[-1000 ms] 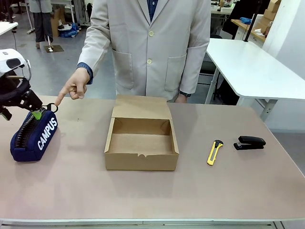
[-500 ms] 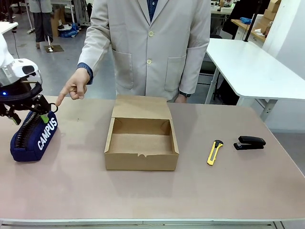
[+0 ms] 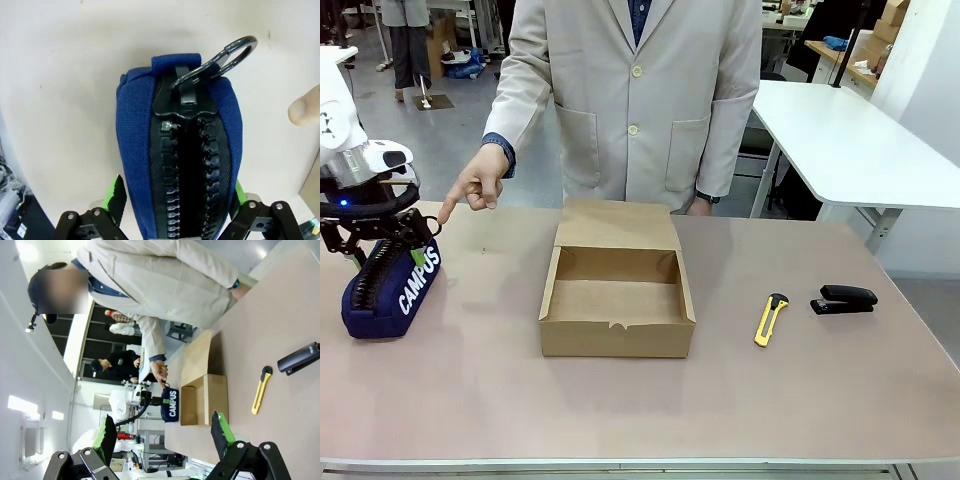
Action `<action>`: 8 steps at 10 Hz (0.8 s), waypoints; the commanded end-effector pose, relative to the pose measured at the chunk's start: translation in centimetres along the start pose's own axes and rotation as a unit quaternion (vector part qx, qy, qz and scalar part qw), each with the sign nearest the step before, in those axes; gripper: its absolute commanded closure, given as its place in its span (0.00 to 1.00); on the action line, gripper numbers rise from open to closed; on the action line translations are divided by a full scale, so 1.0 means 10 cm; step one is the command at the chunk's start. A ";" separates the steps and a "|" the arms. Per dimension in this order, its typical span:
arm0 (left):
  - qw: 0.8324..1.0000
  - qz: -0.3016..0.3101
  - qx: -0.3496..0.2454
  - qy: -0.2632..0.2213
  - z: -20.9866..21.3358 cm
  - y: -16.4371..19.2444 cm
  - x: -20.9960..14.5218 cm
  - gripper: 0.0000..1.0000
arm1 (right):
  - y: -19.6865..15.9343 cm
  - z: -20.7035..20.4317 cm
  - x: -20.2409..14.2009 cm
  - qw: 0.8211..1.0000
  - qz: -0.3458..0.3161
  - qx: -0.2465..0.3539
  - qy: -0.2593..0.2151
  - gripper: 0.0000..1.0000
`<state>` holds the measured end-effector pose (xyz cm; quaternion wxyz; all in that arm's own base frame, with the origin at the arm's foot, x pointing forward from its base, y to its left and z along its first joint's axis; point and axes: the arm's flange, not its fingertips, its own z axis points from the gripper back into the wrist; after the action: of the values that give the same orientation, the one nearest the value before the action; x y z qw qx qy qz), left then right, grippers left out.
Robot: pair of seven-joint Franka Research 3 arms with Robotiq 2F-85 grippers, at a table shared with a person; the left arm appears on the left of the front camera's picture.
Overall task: Pack the item into the box.
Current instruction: Pick up the item indicated by the person and place it inside the Mailer Box.
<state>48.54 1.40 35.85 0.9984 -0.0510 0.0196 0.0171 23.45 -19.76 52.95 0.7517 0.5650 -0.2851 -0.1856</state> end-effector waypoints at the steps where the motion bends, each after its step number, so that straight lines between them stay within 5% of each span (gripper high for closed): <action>1: 1.000 0.008 0.021 0.015 0.06 0.04 0.01 0.00 | 0.03 -0.01 0.04 1.000 0.012 0.010 -0.004 0.00; 2: 0.999 0.010 0.028 0.025 0.06 0.05 0.01 0.60 | 0.03 -0.01 0.04 1.000 0.012 0.010 -0.004 0.00; 3: 0.999 0.008 0.027 0.028 0.06 0.04 0.01 0.60 | 0.03 -0.01 0.04 1.000 0.012 0.010 -0.004 0.00; 4: 0.999 0.007 0.030 0.027 0.07 0.01 -0.01 1.00 | 0.03 -0.01 0.04 1.000 0.012 0.010 -0.004 0.00; 5: 0.999 0.006 0.032 0.026 0.08 0.00 -0.02 0.65 | 0.03 -0.01 0.04 1.000 0.012 0.010 -0.004 0.00; 6: 0.999 0.006 0.032 0.026 0.09 0.00 -0.03 1.00 | 0.03 -0.01 0.04 1.000 0.012 0.010 -0.004 0.00; 8: 0.999 0.007 0.037 0.024 0.10 -0.01 -0.06 1.00 | 0.03 -0.01 0.04 1.000 0.012 0.010 -0.004 0.00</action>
<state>48.40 1.55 36.40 0.9986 -0.0315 0.0407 0.0113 23.43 -19.76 52.95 0.7517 0.5652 -0.2851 -0.1851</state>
